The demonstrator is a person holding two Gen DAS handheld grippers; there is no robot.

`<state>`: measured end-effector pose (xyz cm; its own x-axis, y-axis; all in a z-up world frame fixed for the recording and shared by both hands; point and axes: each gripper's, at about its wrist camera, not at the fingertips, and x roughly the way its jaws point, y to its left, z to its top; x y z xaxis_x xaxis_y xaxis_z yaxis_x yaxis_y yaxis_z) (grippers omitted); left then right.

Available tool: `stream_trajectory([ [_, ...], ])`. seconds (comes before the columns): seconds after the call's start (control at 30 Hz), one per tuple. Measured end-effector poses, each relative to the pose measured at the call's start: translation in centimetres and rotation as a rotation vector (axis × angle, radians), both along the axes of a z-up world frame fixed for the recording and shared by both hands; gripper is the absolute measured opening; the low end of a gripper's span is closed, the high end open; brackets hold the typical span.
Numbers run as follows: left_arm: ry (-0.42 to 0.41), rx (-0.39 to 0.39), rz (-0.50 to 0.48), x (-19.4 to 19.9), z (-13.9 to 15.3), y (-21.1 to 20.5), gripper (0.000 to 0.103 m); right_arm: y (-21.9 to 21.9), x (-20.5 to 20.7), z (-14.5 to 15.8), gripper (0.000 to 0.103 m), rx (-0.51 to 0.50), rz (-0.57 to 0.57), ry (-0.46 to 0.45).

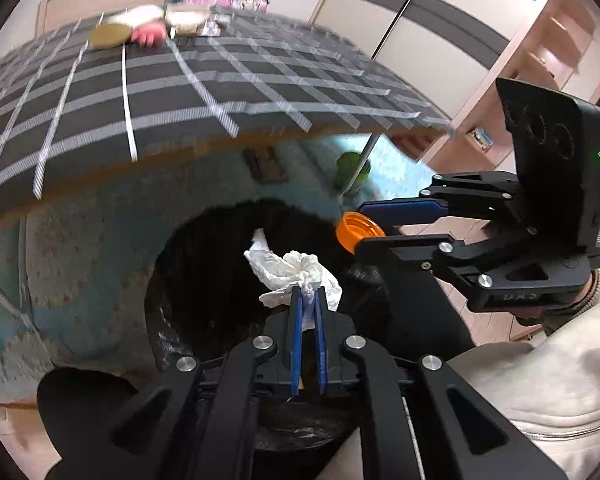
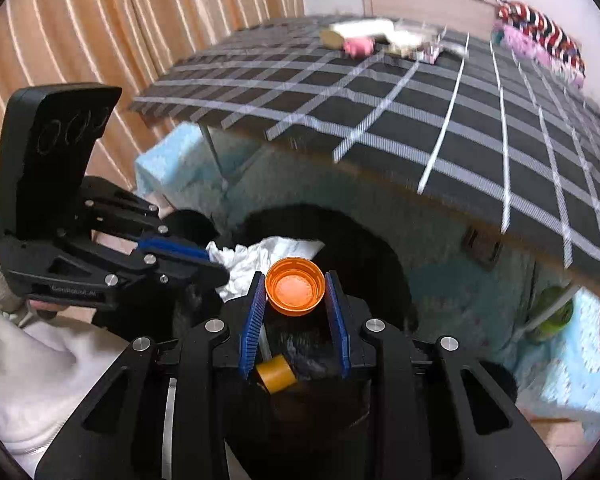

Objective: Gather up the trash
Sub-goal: 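Carry tissue and cap over the bin and open both grippers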

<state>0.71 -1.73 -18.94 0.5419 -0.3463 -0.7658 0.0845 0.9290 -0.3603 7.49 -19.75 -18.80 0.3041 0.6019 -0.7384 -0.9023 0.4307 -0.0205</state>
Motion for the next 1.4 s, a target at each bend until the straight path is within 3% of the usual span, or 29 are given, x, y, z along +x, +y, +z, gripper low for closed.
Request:
stream_trajectory([
  [0.37, 0.186, 0.062, 0.011, 1.0, -6.5, -0.9, 0.006, 0.5, 2.5, -6.6, 0.03, -0.109, -0.052, 0.12],
  [0.73, 0.258, 0.121, 0.019, 1.8, -8.1, -1.1, 0.008, 1.2, 2.1, -8.3, 0.03, -0.14, -0.02, 0.165],
  [0.8, 0.252, 0.124, 0.021, 1.7, -7.9, -1.2, 0.016, 1.1, 2.1, -8.2, 0.03, -0.139, -0.018, 0.169],
  [0.87, 0.24, 0.135, 0.029, 1.8, -7.7, -1.2, 0.049, 1.2, 2.0, -8.2, 0.03, -0.14, -0.012, 0.171],
  [0.9, 0.228, 0.138, 0.032, 1.7, -7.5, -1.2, 0.056, 1.3, 2.0, -8.2, 0.03, -0.139, -0.008, 0.173],
  [1.33, 0.141, 0.127, 0.039, 0.7, -4.8, -0.5, 0.058, 2.9, 1.3, -8.0, 0.031, -0.108, 0.055, 0.203],
  [1.4, 0.129, 0.131, 0.063, 0.4, -4.1, 0.2, 0.058, 3.3, 0.9, -7.9, 0.044, -0.109, 0.07, 0.195],
])
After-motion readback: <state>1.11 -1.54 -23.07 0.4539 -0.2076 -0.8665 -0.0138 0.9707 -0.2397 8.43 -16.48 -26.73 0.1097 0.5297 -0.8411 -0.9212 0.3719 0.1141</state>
